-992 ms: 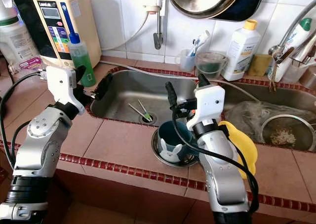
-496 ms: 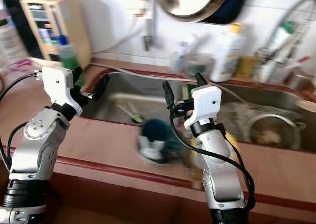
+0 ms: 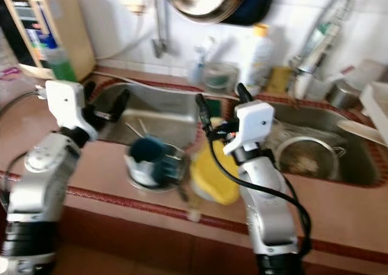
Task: Kitchen organization
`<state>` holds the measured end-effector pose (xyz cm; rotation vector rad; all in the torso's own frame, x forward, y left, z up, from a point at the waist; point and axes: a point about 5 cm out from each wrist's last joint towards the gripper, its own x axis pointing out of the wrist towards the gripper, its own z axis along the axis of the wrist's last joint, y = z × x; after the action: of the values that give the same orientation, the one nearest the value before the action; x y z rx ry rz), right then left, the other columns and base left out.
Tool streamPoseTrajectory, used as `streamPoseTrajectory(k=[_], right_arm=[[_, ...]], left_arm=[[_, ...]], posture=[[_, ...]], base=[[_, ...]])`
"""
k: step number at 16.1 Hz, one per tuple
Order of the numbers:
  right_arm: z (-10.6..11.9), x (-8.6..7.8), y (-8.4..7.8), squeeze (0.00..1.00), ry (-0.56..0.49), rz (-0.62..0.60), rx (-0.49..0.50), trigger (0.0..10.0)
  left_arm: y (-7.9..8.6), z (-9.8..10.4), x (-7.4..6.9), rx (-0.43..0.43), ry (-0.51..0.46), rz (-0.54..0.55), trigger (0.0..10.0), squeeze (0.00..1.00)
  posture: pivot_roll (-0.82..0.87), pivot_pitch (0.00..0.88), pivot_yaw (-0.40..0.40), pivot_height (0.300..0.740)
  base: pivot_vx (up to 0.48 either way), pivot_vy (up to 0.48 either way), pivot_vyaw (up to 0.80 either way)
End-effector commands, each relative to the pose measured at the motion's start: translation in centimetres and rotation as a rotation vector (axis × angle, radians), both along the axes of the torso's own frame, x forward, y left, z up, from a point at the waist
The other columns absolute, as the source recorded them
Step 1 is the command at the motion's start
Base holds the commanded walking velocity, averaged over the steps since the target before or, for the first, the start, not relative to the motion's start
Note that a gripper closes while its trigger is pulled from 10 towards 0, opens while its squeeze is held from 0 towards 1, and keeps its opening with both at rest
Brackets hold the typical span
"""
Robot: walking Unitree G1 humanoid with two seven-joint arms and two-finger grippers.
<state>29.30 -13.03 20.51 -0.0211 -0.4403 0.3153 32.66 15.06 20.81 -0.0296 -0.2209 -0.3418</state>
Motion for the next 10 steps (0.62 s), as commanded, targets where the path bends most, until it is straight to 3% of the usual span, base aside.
streamPoseTrajectory(k=[1, 6, 10], right_arm=[[0.4, 0.1, -0.1, 0.0, -0.013, -0.005, 0.019, 10.0], [0.1, -0.3, -0.3, 0.0, 0.009, 0.042, -0.008, 10.0], [-1.2, -2.1, 0.0, 0.0, 0.101, 0.148, -0.05, 10.0]], left_arm=[[0.1, 0.4, 0.0, 0.014, -0.003, -0.004, 10.0, 0.0], [1.4, 1.0, 0.4, 0.099, 0.056, -0.006, 10.0, 0.0], [2.8, 2.7, -0.1, 0.192, 0.093, -0.079, 10.0, 0.0]], posture=[[-0.15, 0.0, 0.003, 0.74], [-0.16, 0.0, 0.003, 0.74], [-0.16, 0.002, 0.008, 0.74]], base=[[0.0, 0.0, 0.0], [0.0, 0.0, 0.0], [0.0, 0.0, 0.0]])
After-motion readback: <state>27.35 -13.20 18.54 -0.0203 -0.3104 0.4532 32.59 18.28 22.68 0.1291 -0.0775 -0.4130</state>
